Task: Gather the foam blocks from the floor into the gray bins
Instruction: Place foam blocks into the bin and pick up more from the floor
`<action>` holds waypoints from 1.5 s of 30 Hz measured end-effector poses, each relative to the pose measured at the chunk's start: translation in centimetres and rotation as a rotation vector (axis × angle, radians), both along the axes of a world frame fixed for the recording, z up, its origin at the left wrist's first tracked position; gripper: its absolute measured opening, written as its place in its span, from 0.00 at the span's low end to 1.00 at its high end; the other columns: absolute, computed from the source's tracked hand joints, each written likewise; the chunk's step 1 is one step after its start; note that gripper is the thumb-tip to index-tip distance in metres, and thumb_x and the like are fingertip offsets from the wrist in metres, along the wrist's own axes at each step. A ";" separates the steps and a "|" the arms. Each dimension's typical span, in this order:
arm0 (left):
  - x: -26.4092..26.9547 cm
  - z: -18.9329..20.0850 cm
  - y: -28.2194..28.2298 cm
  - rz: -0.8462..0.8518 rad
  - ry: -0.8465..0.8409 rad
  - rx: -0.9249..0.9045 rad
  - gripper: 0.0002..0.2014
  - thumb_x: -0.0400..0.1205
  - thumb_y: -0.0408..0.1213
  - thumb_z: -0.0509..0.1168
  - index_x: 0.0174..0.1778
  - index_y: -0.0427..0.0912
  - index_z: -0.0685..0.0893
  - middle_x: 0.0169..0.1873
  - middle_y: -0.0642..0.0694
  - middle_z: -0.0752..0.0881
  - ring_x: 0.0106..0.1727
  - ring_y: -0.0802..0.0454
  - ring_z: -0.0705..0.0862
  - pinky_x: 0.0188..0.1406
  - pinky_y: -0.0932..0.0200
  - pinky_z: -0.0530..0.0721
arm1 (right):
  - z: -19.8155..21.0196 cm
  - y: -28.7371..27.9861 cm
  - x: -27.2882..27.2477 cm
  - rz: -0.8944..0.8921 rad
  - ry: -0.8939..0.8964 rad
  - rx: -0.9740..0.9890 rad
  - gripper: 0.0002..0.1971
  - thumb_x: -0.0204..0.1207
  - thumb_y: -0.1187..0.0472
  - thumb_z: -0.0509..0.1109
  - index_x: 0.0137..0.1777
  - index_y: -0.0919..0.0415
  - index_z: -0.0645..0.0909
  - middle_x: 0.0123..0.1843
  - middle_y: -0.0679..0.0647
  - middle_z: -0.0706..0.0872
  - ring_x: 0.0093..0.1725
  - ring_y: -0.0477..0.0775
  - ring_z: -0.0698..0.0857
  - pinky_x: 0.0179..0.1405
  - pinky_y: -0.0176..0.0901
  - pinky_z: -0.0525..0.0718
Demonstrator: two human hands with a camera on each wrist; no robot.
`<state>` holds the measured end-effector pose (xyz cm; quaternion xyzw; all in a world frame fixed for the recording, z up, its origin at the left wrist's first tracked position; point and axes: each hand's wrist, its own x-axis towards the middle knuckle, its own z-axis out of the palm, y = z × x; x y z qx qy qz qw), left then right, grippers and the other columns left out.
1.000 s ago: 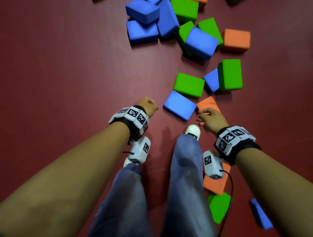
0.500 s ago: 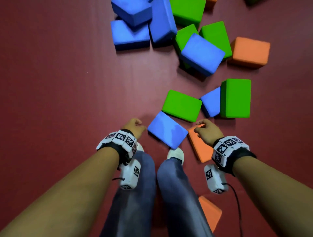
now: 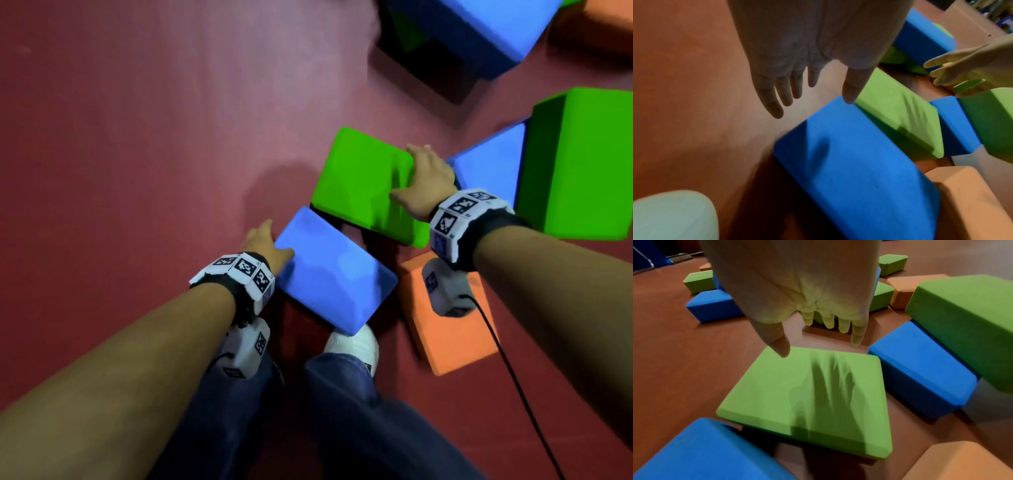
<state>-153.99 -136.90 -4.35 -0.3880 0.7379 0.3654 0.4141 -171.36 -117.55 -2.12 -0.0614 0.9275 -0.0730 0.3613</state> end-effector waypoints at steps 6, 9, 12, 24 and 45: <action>1.6 -4.2 0.4 0.146 0.008 0.137 0.28 0.71 0.45 0.77 0.59 0.43 0.69 0.48 0.46 0.80 0.48 0.46 0.80 0.42 0.56 0.77 | -3.3 -0.2 0.0 0.066 0.030 0.130 0.55 0.66 0.56 0.78 0.84 0.49 0.41 0.77 0.59 0.66 0.77 0.65 0.63 0.76 0.62 0.64; 1.3 -3.7 0.9 0.238 0.048 0.126 0.29 0.71 0.43 0.77 0.50 0.43 0.61 0.35 0.49 0.72 0.33 0.50 0.72 0.28 0.58 0.68 | -3.9 -1.1 1.4 0.130 0.034 0.224 0.58 0.61 0.48 0.81 0.84 0.49 0.43 0.72 0.60 0.68 0.71 0.65 0.65 0.69 0.61 0.70; 1.0 -2.5 1.1 0.242 0.024 0.180 0.38 0.58 0.51 0.79 0.51 0.45 0.59 0.41 0.48 0.72 0.39 0.49 0.73 0.30 0.58 0.68 | -4.4 -2.2 0.6 0.111 0.174 0.153 0.52 0.55 0.49 0.84 0.78 0.58 0.60 0.77 0.61 0.63 0.76 0.64 0.63 0.74 0.61 0.65; 2.6 2.8 -0.5 0.004 -0.049 0.152 0.42 0.58 0.47 0.82 0.64 0.43 0.67 0.61 0.41 0.76 0.59 0.41 0.79 0.56 0.48 0.81 | 1.2 -5.2 2.9 0.099 -0.011 0.023 0.49 0.46 0.47 0.88 0.66 0.58 0.67 0.60 0.61 0.75 0.63 0.66 0.76 0.61 0.55 0.76; 16.7 55.3 -16.5 0.922 0.591 -0.307 0.57 0.49 0.47 0.77 0.76 0.55 0.57 0.67 0.41 0.72 0.65 0.39 0.76 0.66 0.46 0.76 | 54.2 -19.3 15.3 0.438 0.339 -0.607 0.46 0.57 0.50 0.83 0.74 0.56 0.64 0.68 0.55 0.74 0.62 0.64 0.81 0.53 0.55 0.81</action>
